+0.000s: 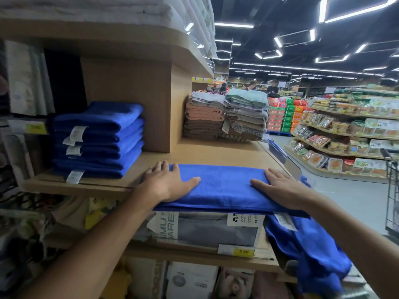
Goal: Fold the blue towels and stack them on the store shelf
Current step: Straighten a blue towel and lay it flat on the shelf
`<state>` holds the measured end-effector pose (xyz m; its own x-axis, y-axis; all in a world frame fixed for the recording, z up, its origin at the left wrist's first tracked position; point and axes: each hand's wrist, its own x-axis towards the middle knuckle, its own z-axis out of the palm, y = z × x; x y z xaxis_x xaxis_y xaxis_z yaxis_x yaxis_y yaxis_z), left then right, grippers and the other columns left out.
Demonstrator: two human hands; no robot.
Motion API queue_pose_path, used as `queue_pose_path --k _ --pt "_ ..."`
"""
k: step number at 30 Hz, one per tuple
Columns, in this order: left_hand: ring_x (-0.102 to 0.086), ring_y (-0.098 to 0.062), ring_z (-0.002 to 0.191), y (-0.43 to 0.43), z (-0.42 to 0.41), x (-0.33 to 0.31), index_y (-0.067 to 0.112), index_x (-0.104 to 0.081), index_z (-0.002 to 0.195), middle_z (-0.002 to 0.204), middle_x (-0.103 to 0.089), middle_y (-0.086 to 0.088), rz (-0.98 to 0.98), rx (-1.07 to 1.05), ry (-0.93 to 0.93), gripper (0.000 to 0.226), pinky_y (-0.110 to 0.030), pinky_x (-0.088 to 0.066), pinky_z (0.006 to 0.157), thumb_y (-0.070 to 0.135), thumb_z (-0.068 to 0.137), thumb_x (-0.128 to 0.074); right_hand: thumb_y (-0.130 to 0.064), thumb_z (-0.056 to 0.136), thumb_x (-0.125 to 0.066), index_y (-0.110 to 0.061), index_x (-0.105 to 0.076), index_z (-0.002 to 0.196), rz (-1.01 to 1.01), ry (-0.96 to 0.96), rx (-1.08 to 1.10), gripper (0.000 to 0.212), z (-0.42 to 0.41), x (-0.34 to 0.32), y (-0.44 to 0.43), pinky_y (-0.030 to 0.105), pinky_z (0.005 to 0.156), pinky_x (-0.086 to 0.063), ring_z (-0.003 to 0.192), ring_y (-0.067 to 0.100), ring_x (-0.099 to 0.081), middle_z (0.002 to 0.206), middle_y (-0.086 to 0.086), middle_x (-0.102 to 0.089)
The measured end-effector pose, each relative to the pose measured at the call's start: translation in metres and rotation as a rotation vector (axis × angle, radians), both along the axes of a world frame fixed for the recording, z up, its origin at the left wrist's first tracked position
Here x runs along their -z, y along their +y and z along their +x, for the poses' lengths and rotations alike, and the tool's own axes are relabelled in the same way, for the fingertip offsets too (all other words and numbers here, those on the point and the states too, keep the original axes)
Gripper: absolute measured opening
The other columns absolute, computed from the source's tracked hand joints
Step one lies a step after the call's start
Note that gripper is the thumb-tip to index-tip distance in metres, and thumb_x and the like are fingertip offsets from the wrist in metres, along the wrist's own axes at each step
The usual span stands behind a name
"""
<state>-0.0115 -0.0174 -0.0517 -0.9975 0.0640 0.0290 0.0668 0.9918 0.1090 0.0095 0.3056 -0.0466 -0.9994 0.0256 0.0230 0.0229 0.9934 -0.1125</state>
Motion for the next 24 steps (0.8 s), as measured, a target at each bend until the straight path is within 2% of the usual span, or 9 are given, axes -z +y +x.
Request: queue_pose_path --k 6,9,13,15,17,18,21,24 --pt "0.000 -0.021 0.156 -0.001 -0.025 -0.004 0.023 -0.008 0.161 0.169 -0.001 -0.008 -0.006 0.002 -0.031 0.113 -0.046 -0.006 0.125 0.095 0.073 -0.013 -0.082 0.090 -0.026 -0.015 -0.016 0.162 -0.031 -0.017 -0.004 0.099 -0.020 0.000 0.006 0.037 0.126 -0.010 0.156 0.017 -0.010 0.170 0.001 -0.011" --pt "0.002 -0.019 0.156 0.003 -0.039 -0.009 0.023 -0.006 0.161 0.169 0.001 -0.006 -0.026 0.018 -0.078 0.108 -0.048 -0.002 0.124 0.092 0.079 -0.015 -0.082 0.090 -0.027 -0.013 -0.025 0.159 -0.042 -0.002 0.000 0.098 -0.034 -0.003 0.003 0.042 0.125 -0.015 0.154 0.020 -0.015 0.167 0.004 -0.021" --pt "0.006 -0.019 0.156 0.012 -0.048 -0.024 0.020 -0.006 0.162 0.169 0.004 -0.004 -0.150 0.047 -0.068 0.097 -0.049 0.005 0.123 0.081 0.089 -0.023 -0.087 0.085 -0.024 -0.023 -0.022 0.161 -0.056 -0.011 0.073 0.099 -0.037 -0.006 -0.004 0.043 0.124 -0.013 0.155 0.024 -0.008 0.169 0.008 -0.014" --pt "0.006 -0.019 0.156 0.028 -0.046 -0.032 0.018 -0.004 0.162 0.169 0.006 -0.003 -0.144 0.168 0.017 0.086 -0.047 0.002 0.124 0.066 0.095 -0.030 -0.094 0.077 -0.019 -0.028 -0.023 0.159 -0.054 -0.010 0.168 0.106 -0.032 -0.008 -0.008 0.049 0.116 -0.026 0.152 0.031 -0.020 0.164 0.013 -0.024" --pt "0.005 -0.018 0.156 0.051 -0.040 -0.031 0.018 -0.003 0.162 0.169 0.005 -0.001 -0.074 0.310 0.050 0.081 -0.043 0.000 0.125 0.062 0.098 -0.029 -0.094 0.074 -0.016 -0.027 -0.030 0.154 0.012 0.038 0.256 0.105 -0.025 -0.009 -0.012 0.048 0.092 -0.038 0.138 0.037 -0.041 0.150 0.016 -0.047" --pt "0.004 -0.017 0.156 0.062 -0.036 -0.027 0.017 -0.004 0.162 0.170 0.004 0.000 -0.053 0.350 0.043 0.082 -0.042 0.000 0.125 0.064 0.099 -0.027 -0.090 0.077 -0.016 -0.025 -0.034 0.152 0.074 0.068 0.270 0.101 -0.022 -0.010 -0.014 0.046 0.084 -0.036 0.133 0.037 -0.047 0.144 0.015 -0.054" --pt "0.001 -0.014 0.156 0.076 -0.031 -0.010 0.018 -0.007 0.162 0.170 -0.001 0.003 -0.032 0.347 -0.012 0.087 -0.045 -0.001 0.126 0.072 0.095 -0.021 -0.077 0.089 -0.021 -0.020 -0.045 0.142 0.242 0.173 0.247 0.081 -0.017 -0.012 -0.020 0.043 0.078 -0.032 0.128 0.035 -0.052 0.132 0.013 -0.063" --pt "-0.001 -0.014 0.156 0.074 -0.033 -0.007 0.018 -0.009 0.162 0.170 -0.003 0.003 -0.017 0.335 -0.010 0.088 -0.046 -0.002 0.126 0.074 0.094 -0.021 -0.074 0.091 -0.032 -0.020 -0.050 0.134 0.244 0.231 0.242 0.071 -0.018 -0.015 -0.022 0.040 0.077 -0.036 0.121 0.033 -0.057 0.130 0.012 -0.064"
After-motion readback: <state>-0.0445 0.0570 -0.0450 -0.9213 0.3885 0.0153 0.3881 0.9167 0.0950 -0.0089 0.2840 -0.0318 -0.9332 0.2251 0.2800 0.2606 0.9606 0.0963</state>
